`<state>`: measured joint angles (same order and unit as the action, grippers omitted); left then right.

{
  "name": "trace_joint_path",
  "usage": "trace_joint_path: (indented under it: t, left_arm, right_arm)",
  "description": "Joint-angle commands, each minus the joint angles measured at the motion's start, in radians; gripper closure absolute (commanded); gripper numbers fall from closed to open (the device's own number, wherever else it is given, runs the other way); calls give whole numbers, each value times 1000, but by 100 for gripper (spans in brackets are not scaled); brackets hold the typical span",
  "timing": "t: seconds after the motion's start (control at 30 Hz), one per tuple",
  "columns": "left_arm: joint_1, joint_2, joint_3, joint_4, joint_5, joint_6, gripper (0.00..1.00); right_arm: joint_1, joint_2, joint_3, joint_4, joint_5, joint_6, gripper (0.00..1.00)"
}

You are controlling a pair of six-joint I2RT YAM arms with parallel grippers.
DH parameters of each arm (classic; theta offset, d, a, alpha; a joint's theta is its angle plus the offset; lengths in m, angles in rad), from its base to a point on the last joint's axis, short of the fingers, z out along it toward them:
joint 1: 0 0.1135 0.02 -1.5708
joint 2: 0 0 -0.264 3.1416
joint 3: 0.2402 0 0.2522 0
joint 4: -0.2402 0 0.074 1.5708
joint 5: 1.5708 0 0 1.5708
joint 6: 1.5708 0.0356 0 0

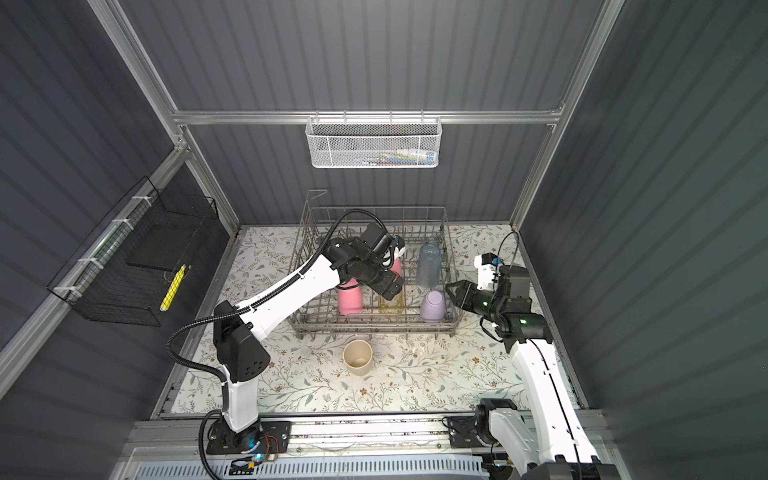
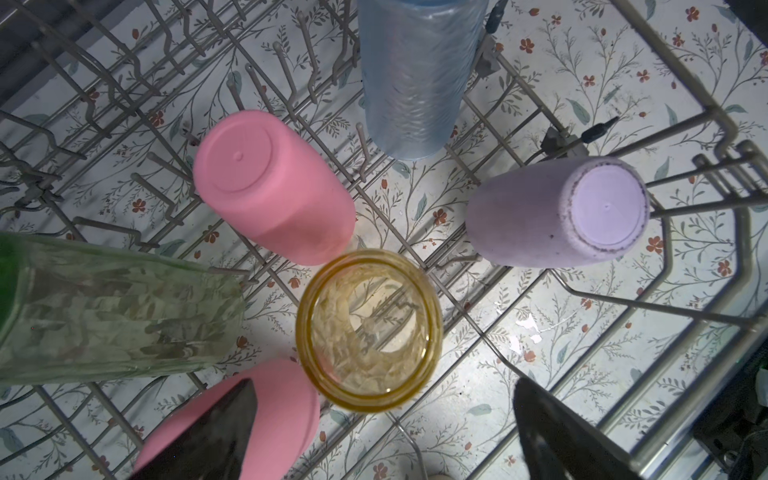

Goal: Load the cups into the dish rack

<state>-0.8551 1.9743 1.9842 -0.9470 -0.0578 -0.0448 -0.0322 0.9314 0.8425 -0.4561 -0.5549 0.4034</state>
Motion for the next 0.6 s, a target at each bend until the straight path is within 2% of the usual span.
trace_joint_path:
  t: [0.0, 0.27, 0.4, 0.57]
  left_arm:
    - [-5, 38, -4, -11, -15, 6, 3]
    - [-5, 82, 7, 11, 28, 2, 10]
    - [-5, 98, 9, 14, 32, 2, 17]
    - [-5, 110, 13, 4, 50, 5, 30]
  right_arm:
    - [-6, 6, -10, 18, -11, -4, 57]
    - [-6, 15, -10, 26, -15, -3, 57]
    - [-6, 14, -13, 28, -16, -5, 57]
    - [-7, 14, -17, 29, -14, -5, 57]
